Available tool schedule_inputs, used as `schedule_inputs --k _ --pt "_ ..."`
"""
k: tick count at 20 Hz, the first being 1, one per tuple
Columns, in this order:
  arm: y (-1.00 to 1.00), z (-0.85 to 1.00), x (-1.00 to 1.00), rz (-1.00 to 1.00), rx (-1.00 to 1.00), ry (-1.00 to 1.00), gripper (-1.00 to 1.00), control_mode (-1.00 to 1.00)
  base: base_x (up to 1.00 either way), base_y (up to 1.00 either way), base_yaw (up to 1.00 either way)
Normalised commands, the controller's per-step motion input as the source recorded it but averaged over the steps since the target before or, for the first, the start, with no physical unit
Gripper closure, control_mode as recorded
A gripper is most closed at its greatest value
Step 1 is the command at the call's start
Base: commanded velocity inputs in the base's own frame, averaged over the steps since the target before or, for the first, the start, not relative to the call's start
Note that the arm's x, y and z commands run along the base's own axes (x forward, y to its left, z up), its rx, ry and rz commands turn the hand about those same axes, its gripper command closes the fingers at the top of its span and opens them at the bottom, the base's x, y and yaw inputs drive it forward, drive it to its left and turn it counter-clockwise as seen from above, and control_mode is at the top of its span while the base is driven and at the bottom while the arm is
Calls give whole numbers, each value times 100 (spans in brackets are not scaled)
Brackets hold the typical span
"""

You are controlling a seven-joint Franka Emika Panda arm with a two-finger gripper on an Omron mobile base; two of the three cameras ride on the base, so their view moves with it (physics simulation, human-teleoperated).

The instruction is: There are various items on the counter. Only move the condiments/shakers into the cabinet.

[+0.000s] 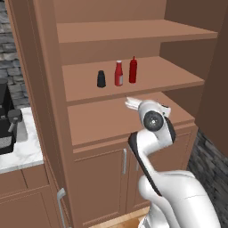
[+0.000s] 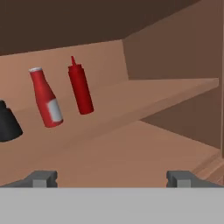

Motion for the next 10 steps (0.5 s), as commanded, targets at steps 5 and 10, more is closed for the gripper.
schedule_inputs --k 5,10 --pt "-8 0 -19 1 3 -6 -100 -100 0 0 0" --pt "15 1 -96 8 -1 -24 -100 -100 0 0 0"
